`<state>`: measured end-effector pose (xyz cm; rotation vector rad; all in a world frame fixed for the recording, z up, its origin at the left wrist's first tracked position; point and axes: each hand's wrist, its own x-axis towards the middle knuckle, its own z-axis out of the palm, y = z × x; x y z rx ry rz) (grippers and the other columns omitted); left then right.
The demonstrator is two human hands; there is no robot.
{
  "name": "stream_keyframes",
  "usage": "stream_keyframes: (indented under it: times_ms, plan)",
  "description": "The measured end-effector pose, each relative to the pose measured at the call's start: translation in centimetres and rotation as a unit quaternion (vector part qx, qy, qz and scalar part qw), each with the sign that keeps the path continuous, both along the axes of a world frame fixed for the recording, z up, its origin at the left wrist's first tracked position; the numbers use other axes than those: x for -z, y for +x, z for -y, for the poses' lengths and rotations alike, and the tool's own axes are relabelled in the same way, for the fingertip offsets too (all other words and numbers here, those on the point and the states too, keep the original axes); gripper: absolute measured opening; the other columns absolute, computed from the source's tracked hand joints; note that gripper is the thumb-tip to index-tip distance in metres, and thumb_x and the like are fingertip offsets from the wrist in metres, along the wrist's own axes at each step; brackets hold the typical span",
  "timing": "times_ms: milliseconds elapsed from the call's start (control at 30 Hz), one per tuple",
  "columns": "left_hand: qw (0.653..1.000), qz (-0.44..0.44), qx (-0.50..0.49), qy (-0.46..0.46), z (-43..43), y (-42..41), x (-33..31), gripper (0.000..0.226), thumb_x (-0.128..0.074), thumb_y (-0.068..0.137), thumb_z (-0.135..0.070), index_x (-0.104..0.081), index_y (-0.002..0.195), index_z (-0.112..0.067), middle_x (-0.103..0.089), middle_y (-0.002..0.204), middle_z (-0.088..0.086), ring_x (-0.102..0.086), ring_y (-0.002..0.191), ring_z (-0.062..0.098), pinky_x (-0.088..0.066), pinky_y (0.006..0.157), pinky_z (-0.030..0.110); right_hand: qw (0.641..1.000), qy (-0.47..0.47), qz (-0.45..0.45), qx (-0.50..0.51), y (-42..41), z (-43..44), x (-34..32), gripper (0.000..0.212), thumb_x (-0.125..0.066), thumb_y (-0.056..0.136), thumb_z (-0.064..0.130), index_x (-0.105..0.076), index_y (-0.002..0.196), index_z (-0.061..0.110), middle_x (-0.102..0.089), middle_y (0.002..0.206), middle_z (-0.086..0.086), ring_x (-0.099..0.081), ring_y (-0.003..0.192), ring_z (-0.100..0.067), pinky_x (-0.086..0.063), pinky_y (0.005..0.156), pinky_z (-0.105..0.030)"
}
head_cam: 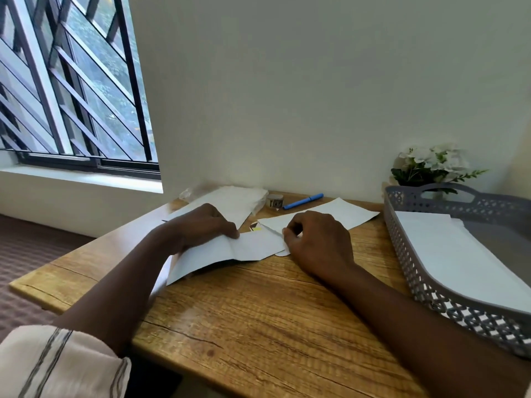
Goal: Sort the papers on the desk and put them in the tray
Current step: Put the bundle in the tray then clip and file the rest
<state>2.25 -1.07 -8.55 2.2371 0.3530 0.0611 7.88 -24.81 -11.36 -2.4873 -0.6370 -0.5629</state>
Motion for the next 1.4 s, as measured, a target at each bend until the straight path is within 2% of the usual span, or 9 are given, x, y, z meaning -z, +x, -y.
stream_keyframes:
  times_ms: [100, 400, 533, 667, 933, 1100, 1233, 1333, 1400]
  plan:
    - [1.0, -0.02, -0.003, -0.01, 0.7, 0.3, -0.9, 0.052, -0.086, 0.067, -0.048, -0.068, 0.103, -0.014, -0.072, 0.105, 0.013, -0.07, 0.101, 0.031, -0.057, 0.095, 0.045, 0.999, 0.031, 0.002, -0.009, -0.1, 0.0, 0.1, 0.02, -0.07, 0.093, 0.04, -0.075, 0.105, 0.026, -0.073, 0.098, 0.01, -0.06, 0.082, -0.007, -0.046, 0.069, -0.021]
    - [0.984, -0.028, 0.102, -0.146, -1.1, 1.3, -1.9, 0.05, -0.085, 0.065, -0.049, -0.081, 0.098, -0.012, -0.075, 0.105, 0.02, -0.07, 0.09, 0.032, -0.054, 0.082, 0.039, 0.994, 0.107, -0.008, -0.003, 0.4, 0.2, 0.0, 0.018, -0.07, 0.091, 0.042, -0.077, 0.1, 0.027, -0.074, 0.092, 0.012, -0.063, 0.078, -0.007, -0.05, 0.066, -0.021]
    - [0.974, -0.05, 0.144, -0.167, -1.1, 1.9, -1.8, 0.024, -0.084, 0.077, -0.028, -0.084, 0.099, -0.018, -0.076, 0.107, 0.018, -0.071, 0.091, 0.028, -0.055, 0.087, 0.041, 0.99, 0.135, -0.032, -0.003, 0.8, 0.4, 0.1, 0.017, -0.072, 0.09, 0.04, -0.077, 0.099, 0.027, -0.074, 0.092, 0.012, -0.065, 0.08, -0.008, -0.056, 0.07, -0.025]
    - [0.976, -0.043, 0.148, -0.152, -0.6, 1.9, -1.7, 0.043, -0.087, 0.067, -0.036, -0.083, 0.105, -0.016, -0.075, 0.116, 0.021, -0.069, 0.098, 0.031, -0.056, 0.085, 0.039, 0.987, 0.153, -0.049, -0.012, 1.0, 0.3, 0.1, 0.016, -0.073, 0.089, 0.04, -0.077, 0.098, 0.027, -0.073, 0.091, 0.012, -0.065, 0.081, -0.009, -0.06, 0.073, -0.031]
    - [0.998, 0.001, 0.061, 0.02, 1.6, 3.3, -0.6, 0.056, -0.086, 0.072, -0.054, -0.08, 0.093, -0.003, -0.077, 0.097, 0.018, -0.074, 0.095, 0.027, -0.057, 0.077, 0.036, 0.984, 0.163, -0.071, -0.023, 0.9, 0.3, 0.0, 0.019, -0.073, 0.09, 0.037, -0.077, 0.104, 0.025, -0.074, 0.096, 0.01, -0.065, 0.084, -0.007, -0.056, 0.073, -0.024]
    - [0.966, 0.116, -0.007, 0.23, 2.6, 4.7, 1.4, 0.056, -0.073, 0.062, -0.08, -0.074, 0.075, -0.026, -0.069, 0.085, -0.01, -0.065, 0.086, 0.012, -0.06, 0.08, 0.046, 0.991, 0.103, -0.079, -0.041, 0.6, 0.1, 0.1, 0.021, -0.072, 0.092, 0.036, -0.077, 0.108, 0.024, -0.075, 0.104, 0.007, -0.065, 0.09, -0.008, -0.057, 0.084, -0.028]
    - [0.97, 0.088, 0.049, 0.219, 2.2, 3.9, 0.5, 0.036, -0.076, 0.084, -0.054, -0.064, 0.115, -0.039, -0.069, 0.098, -0.011, -0.065, 0.099, 0.014, -0.054, 0.09, 0.037, 0.998, 0.056, -0.036, 0.006, 0.6, 0.4, 0.0, 0.034, -0.063, 0.095, 0.044, -0.069, 0.125, 0.029, -0.068, 0.128, 0.007, -0.057, 0.12, -0.013, -0.041, 0.108, -0.039]
    - [0.995, 0.046, 0.085, 0.03, 0.6, 2.0, -0.4, 0.062, -0.077, 0.086, -0.012, -0.052, 0.135, -0.04, -0.065, 0.12, -0.007, -0.064, 0.11, 0.02, -0.055, 0.091, 0.035, 0.996, -0.036, -0.078, 0.027, 1.0, 0.4, 0.2, 0.051, -0.057, 0.096, 0.053, -0.055, 0.142, 0.032, -0.056, 0.145, 0.006, -0.047, 0.135, -0.018, -0.029, 0.116, -0.047]
    - [0.993, 0.062, 0.092, 0.027, -0.1, 1.4, -0.3, 0.075, -0.08, 0.078, -0.006, -0.049, 0.137, -0.042, -0.059, 0.126, -0.007, -0.066, 0.106, 0.022, -0.059, 0.086, 0.036, 0.993, -0.044, -0.102, 0.024, 1.1, 0.1, 0.2, 0.052, -0.053, 0.097, 0.055, -0.053, 0.144, 0.034, -0.054, 0.148, 0.006, -0.046, 0.137, -0.019, -0.028, 0.118, -0.05]
